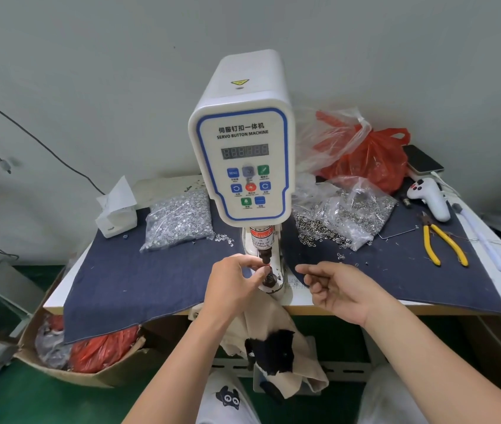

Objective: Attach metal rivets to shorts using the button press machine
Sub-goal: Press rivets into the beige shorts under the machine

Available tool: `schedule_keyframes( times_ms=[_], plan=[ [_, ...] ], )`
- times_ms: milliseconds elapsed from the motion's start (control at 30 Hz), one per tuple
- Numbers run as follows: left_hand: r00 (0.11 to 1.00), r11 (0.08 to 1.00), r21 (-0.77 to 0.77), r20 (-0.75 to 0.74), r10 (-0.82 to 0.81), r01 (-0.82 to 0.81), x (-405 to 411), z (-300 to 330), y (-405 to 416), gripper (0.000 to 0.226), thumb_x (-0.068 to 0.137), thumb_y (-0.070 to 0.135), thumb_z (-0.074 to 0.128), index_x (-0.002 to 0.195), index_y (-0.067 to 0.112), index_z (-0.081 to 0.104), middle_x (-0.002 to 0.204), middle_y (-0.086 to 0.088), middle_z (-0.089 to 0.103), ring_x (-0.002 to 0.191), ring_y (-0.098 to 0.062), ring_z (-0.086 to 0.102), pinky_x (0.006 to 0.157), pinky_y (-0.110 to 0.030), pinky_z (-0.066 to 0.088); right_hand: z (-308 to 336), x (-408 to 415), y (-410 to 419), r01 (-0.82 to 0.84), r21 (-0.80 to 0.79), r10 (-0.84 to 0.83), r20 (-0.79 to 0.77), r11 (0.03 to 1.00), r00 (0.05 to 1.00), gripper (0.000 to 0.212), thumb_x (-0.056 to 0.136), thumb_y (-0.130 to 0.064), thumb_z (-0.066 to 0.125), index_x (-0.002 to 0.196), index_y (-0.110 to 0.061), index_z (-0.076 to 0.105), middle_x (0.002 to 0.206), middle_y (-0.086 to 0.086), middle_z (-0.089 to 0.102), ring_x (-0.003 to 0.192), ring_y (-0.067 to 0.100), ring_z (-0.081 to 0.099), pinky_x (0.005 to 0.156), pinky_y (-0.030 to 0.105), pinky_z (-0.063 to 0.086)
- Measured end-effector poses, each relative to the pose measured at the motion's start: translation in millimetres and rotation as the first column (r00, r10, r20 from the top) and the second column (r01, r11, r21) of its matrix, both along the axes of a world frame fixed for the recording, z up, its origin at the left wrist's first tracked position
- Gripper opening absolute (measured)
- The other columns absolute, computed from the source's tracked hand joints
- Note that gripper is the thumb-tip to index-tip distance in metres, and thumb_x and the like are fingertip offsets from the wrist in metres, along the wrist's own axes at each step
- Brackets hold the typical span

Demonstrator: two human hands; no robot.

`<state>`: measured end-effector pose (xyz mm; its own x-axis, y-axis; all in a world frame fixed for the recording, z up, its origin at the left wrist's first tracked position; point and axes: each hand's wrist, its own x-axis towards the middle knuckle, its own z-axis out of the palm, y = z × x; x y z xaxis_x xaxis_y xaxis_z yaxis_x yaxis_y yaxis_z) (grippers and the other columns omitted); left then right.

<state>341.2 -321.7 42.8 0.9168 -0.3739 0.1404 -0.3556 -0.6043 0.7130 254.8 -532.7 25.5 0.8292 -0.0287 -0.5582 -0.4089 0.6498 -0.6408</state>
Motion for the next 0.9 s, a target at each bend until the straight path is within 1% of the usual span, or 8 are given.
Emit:
schedule_keyframes(
  times_ms=[100,167,300,433,567,667,767,900],
  plan=[
    [1.000,0.999,-0.049,-0.012,0.018,-0.019,-2.8,2.4,4.7,0.007,0.097,0.030,0.075,0.092,0.034,0.077,0.083,0.027,0.071,0.083,0.019,0.061,0.072,-0.002,0.042,4.8,-2.9,5.1,0.007,-0.099,-0.004,0.029,0.995,1.000,0.026,0.100,-0.007,0.056,0.099,0.003,0.079,0.073,0.009,0.066,0.053,0.010,0.051,0.046,0.020,0.041],
    [0.998,0.985,-0.166,-0.065,0.029,-0.039,-5.1,3.5,12.1,0.016,0.103,0.025,0.063,0.092,0.030,0.074,0.086,0.020,0.074,0.088,0.008,0.065,0.072,-0.007,0.046,9.2,-6.5,10.0,-0.038,-0.315,0.063,0.070,0.948,0.996,0.022,0.100,-0.012,0.059,0.105,-0.006,0.080,0.080,0.009,0.071,0.058,0.012,0.054,0.055,0.023,0.045],
    [0.881,0.803,-0.589,-0.422,-0.214,-0.087,-18.4,13.4,31.3,0.017,0.102,0.018,0.054,0.093,0.025,0.066,0.086,0.007,0.063,0.058,-0.013,0.046,0.051,-0.020,0.038,22.3,-16.6,29.6,-0.170,-0.815,0.440,0.113,0.554,0.891,0.020,0.101,-0.028,0.062,0.107,-0.039,0.077,0.103,-0.017,0.076,0.085,-0.001,0.065,0.081,0.017,0.046],
    [0.739,0.613,-0.790,-0.421,-0.526,-0.014,-28.0,26.1,42.9,0.017,0.087,0.023,0.058,0.101,0.016,0.053,0.090,-0.001,0.054,0.052,-0.017,0.024,0.049,-0.030,0.018,29.1,-18.4,54.4,-0.173,-0.939,0.714,0.097,0.296,0.693,0.020,0.096,-0.040,0.068,0.112,-0.051,0.069,0.111,-0.033,0.069,0.103,-0.012,0.061,0.084,0.005,0.041],
    [0.765,0.608,-0.790,-0.347,-0.543,0.074,-33.4,36.9,48.5,0.021,0.085,0.017,0.050,0.106,0.012,0.049,0.093,-0.004,0.054,0.051,-0.019,0.024,0.050,-0.031,0.019,31.8,-18.9,59.9,-0.166,-0.942,0.719,0.102,0.293,0.688,0.026,0.079,-0.051,0.077,0.101,-0.045,0.067,0.094,-0.022,0.068,0.085,-0.005,0.061,0.076,0.012,0.044],
    [0.807,0.681,-0.712,-0.296,-0.511,0.170,-36.9,40.7,51.4,0.022,0.083,0.014,0.049,0.105,0.014,0.052,0.093,-0.005,0.055,0.052,-0.017,0.035,0.053,-0.023,0.034,33.2,-23.2,60.4,-0.167,-0.925,0.749,0.161,0.342,0.643,0.024,0.076,-0.047,0.079,0.091,-0.038,0.063,0.088,-0.020,0.065,0.077,-0.003,0.058,0.074,0.018,0.046],
    [0.840,0.800,-0.501,-0.229,-0.492,0.331,-37.1,42.8,55.2,0.017,0.079,0.022,0.055,0.096,0.019,0.059,0.091,0.002,0.059,0.071,-0.014,0.051,0.070,-0.023,0.044,34.2,-29.5,59.3,-0.178,-0.849,0.710,0.280,0.497,0.646,0.022,0.079,-0.032,0.081,0.083,-0.032,0.060,0.091,-0.011,0.064,0.082,0.011,0.059,0.080,0.041,0.050],
    [0.796,0.827,-0.205,-0.227,-0.561,0.524,-38.2,43.5,58.5,0.008,0.091,0.029,0.057,0.089,0.026,0.064,0.087,0.008,0.063,0.084,-0.011,0.056,0.078,-0.034,0.044,34.3,-35.7,56.7,-0.240,-0.625,0.601,0.464,0.743,0.651,0.018,0.078,-0.020,0.077,0.080,-0.028,0.060,0.092,0.001,0.057,0.084,0.021,0.044,0.074,0.033,0.037]
  ],
)
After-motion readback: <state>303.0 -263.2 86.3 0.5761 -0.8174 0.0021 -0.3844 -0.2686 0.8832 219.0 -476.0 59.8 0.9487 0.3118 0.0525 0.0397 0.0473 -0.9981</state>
